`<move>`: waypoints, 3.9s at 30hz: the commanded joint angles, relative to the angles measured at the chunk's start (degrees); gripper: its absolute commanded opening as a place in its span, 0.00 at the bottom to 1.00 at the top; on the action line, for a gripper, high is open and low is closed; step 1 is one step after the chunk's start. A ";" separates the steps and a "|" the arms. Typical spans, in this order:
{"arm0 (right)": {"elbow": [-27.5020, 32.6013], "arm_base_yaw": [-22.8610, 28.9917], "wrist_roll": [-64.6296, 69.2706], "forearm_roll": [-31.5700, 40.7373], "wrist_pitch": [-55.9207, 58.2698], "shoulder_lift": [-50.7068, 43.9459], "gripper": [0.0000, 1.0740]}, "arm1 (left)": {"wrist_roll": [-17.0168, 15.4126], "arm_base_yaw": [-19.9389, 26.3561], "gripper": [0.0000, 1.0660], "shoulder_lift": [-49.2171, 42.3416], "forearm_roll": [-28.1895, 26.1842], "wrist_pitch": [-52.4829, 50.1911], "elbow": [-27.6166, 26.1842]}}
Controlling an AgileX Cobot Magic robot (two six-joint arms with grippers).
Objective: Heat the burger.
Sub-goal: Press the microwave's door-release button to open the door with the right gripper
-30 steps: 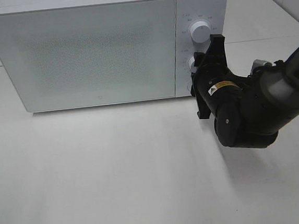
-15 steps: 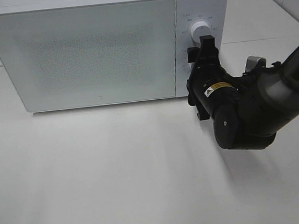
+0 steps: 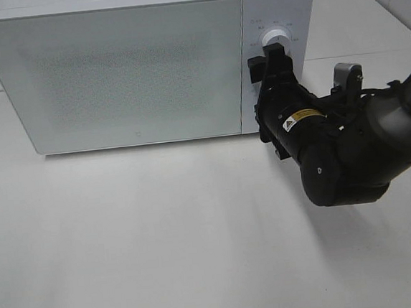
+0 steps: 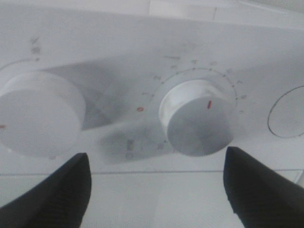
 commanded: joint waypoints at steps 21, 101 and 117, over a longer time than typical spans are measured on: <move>-1.26 -2.12 -71.22 -4.64 57.75 -19.77 0.71 | -0.23 0.11 0.92 -1.26 -0.52 -0.40 0.11; 13.06 -26.87 -68.53 -25.15 124.10 -118.26 0.71 | -0.23 0.11 0.92 -0.86 -0.40 -0.34 0.11; 13.01 -26.87 -68.47 -25.15 124.05 -118.26 0.71 | -0.23 0.11 0.92 -0.86 -0.40 -0.34 0.11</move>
